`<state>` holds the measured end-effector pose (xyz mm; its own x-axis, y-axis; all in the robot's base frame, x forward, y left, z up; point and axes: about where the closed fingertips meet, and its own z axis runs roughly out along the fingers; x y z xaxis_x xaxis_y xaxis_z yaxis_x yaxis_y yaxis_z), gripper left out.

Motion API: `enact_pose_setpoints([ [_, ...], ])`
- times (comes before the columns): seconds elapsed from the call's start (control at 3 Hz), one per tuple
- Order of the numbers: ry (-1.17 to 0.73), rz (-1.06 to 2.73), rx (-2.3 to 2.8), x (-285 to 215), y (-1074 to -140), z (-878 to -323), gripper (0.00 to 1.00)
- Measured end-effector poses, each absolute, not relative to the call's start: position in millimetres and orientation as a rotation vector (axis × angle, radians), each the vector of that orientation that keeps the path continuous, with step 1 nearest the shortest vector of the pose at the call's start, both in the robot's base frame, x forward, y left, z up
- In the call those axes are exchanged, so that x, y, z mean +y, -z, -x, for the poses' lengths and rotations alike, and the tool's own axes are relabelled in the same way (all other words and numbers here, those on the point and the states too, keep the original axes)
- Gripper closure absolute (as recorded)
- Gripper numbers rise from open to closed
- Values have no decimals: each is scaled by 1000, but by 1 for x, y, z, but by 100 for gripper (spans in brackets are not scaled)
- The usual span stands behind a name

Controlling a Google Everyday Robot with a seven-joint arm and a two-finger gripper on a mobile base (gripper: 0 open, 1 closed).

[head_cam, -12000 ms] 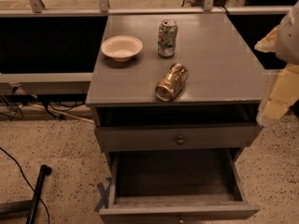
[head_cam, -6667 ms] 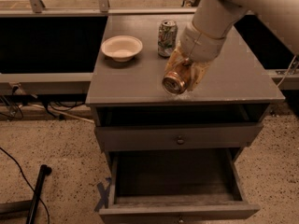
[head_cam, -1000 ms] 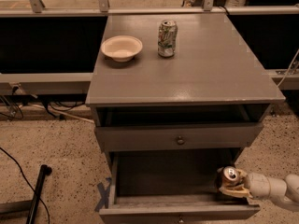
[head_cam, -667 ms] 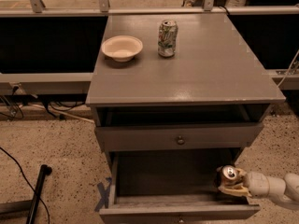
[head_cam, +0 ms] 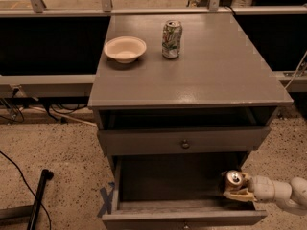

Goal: Place orange can into middle drawer

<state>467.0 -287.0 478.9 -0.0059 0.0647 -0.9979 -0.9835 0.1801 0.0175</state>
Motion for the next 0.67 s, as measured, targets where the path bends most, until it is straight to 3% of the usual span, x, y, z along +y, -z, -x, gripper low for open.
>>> enact_pose_setpoints([
  [0.33, -1112, 1023, 1253, -285, -478, -469, 0],
  [0.67, -1112, 1023, 1253, -285, -478, -469, 0],
])
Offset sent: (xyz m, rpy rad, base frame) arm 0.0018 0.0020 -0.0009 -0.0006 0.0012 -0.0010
